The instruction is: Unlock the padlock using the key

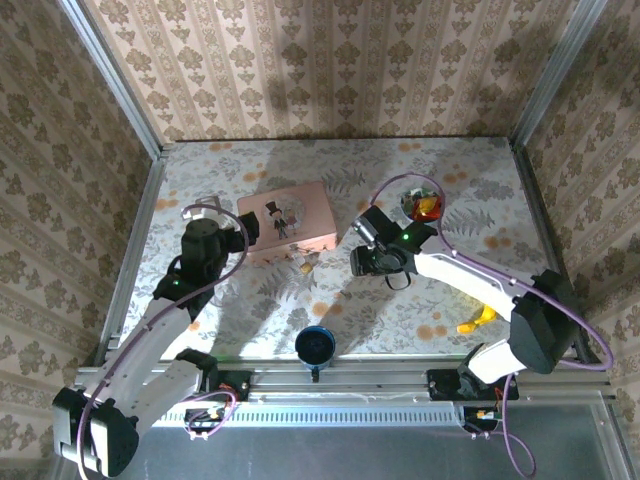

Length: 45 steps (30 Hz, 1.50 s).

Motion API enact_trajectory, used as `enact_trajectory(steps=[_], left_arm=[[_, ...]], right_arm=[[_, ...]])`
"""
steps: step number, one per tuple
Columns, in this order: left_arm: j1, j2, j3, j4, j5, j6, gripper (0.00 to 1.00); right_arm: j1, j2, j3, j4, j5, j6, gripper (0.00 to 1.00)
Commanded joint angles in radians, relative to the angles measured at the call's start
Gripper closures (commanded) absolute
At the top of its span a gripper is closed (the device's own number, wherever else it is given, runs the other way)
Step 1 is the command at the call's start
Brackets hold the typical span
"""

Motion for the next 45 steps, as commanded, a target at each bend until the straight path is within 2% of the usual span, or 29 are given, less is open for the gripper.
enact_trajectory(steps=[1,10,20,42,45], left_arm=[[-0.003,0.002,0.022,0.003,0.0,-0.018,0.0],[0.005,0.013,0.015,0.013,0.005,-0.021,0.0],[0.013,0.036,0.006,0.024,0.021,-0.039,0.0],[0.042,0.032,-0.015,0.028,0.052,-0.056,0.0],[0.046,0.032,-0.015,0.028,0.055,-0.057,0.0]], right_arm=[[0.017,0.055,0.035,-0.049,-0.041,-0.018,0.45],[0.079,0.182,0.055,-0.04,-0.11,-0.016,0.53],[0.119,0.288,0.085,-0.054,-0.09,0.002,0.64],[0.124,0.404,0.153,-0.075,-0.069,0.017,0.62],[0.123,0.41,0.152,-0.081,-0.067,0.017,0.64]])
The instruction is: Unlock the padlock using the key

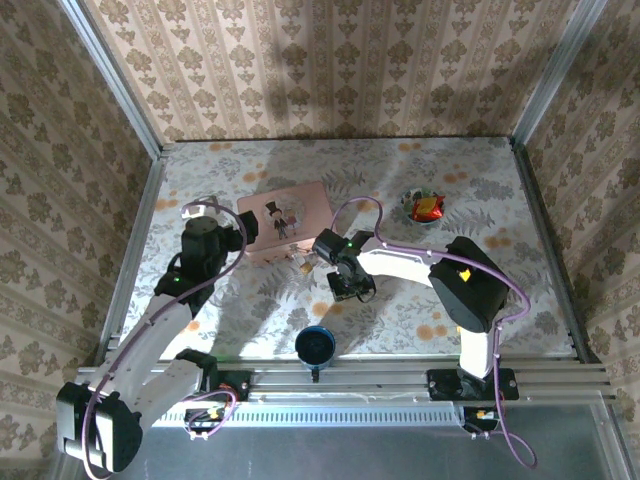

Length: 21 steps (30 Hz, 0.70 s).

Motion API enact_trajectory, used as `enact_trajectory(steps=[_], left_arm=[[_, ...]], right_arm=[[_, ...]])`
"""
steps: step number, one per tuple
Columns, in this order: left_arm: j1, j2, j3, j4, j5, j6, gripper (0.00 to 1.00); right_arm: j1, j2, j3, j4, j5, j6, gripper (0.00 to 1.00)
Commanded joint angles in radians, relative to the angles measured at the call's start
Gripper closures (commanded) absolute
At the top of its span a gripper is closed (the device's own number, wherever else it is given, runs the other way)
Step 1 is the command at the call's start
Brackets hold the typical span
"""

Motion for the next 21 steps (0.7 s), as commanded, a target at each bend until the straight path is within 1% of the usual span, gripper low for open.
enact_trajectory(steps=[1,5,16,21], left_arm=[[0.011,-0.001,-0.013,0.02,0.018,-0.016,0.0],[0.014,-0.001,-0.013,0.021,0.02,-0.02,0.0],[0.019,0.003,-0.013,0.024,0.03,-0.023,0.0],[0.02,0.0,-0.016,0.02,0.032,-0.025,0.0]], right_arm=[[0.006,0.022,0.025,-0.049,0.024,0.012,0.65],[0.006,0.017,0.02,-0.055,0.023,0.012,0.7],[0.006,0.029,0.015,-0.059,0.024,0.011,0.71],[0.006,0.023,0.016,-0.06,0.025,0.011,0.74]])
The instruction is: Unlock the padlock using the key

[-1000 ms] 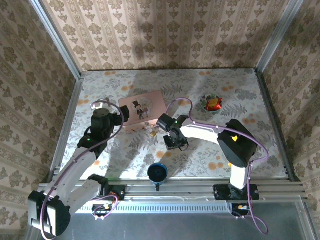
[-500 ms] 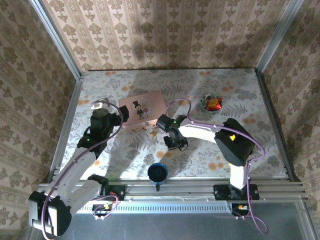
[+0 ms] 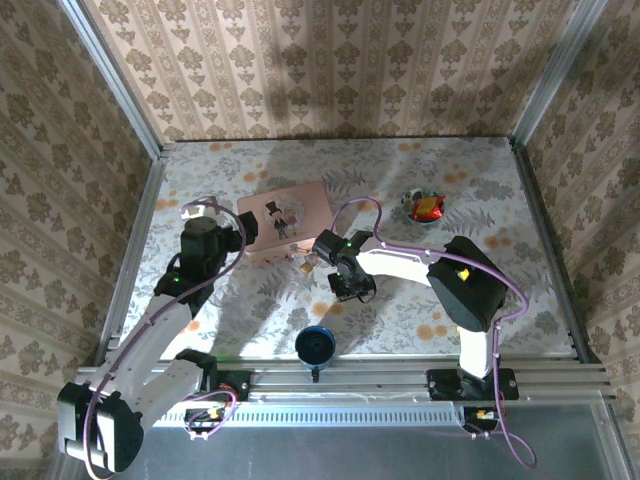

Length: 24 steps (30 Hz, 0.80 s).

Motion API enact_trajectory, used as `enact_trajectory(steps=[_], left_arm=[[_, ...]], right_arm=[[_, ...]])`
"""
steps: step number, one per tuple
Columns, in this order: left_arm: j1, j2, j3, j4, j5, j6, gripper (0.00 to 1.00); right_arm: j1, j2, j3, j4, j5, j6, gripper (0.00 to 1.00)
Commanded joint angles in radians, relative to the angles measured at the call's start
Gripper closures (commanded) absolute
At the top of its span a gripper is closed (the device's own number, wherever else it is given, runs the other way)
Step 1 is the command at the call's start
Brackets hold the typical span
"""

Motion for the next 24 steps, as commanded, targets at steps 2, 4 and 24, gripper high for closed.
enact_trajectory(steps=[2,4,24], left_arm=[[0.01,-0.001,-0.011,0.018,0.015,-0.024,0.0],[0.01,-0.001,-0.01,0.018,0.014,-0.024,0.0],[0.01,-0.003,0.0,0.004,0.033,-0.023,0.0]], right_arm=[[0.006,0.01,0.013,-0.043,0.026,0.008,0.76],[0.004,0.002,0.013,-0.044,0.03,0.007,0.8],[-0.039,-0.132,-0.083,0.07,-0.018,-0.019,1.0]])
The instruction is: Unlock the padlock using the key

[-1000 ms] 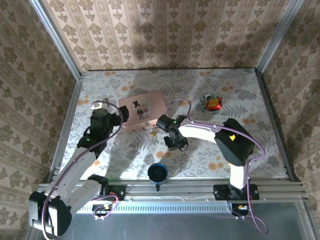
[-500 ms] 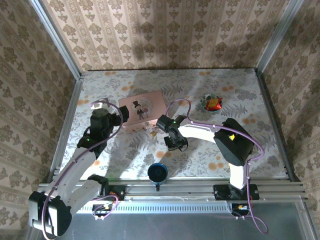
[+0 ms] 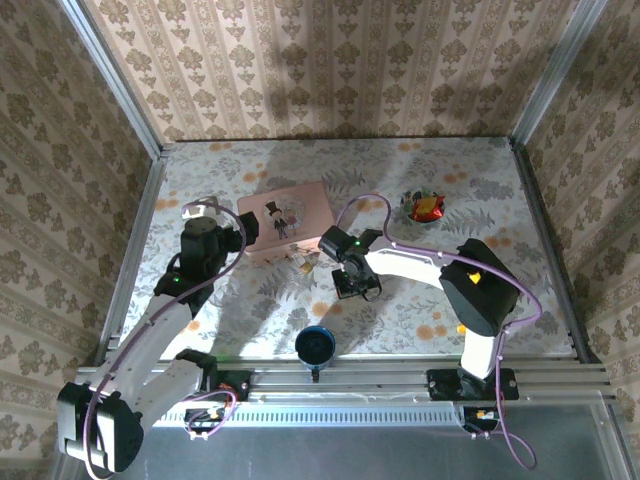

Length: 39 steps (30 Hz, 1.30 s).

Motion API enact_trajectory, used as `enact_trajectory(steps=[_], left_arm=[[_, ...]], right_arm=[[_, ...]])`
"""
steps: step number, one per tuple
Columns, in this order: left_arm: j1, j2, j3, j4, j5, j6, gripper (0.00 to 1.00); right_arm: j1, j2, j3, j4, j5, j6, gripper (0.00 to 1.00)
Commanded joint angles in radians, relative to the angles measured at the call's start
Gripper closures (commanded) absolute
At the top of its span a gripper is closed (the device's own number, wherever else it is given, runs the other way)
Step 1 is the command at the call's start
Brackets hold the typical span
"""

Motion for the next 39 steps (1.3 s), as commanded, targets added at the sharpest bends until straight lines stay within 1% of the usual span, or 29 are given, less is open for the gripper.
enact_trajectory(steps=[1,8,19,27,33,39], left_arm=[[0.009,-0.003,0.002,0.003,0.017,-0.022,0.0],[0.01,-0.003,0.012,-0.004,0.047,-0.009,0.0],[0.011,-0.026,0.021,-0.004,0.07,-0.021,0.0],[0.012,-0.036,0.066,-0.042,0.097,-0.083,0.0],[0.009,-0.031,0.11,-0.074,0.141,-0.155,0.0],[0.009,-0.011,0.163,-0.121,0.195,-0.189,0.0]], right_arm=[[-0.012,-0.07,-0.04,0.048,-0.022,-0.021,1.0],[-0.035,-0.195,-0.079,0.106,-0.032,-0.086,1.0],[-0.035,-0.376,-0.107,0.133,0.036,-0.222,1.0],[-0.035,-0.518,-0.164,0.244,0.093,-0.351,1.0],[-0.036,-0.568,-0.205,0.333,0.131,-0.444,1.0],[-0.037,-0.594,-0.237,0.412,0.138,-0.509,1.0]])
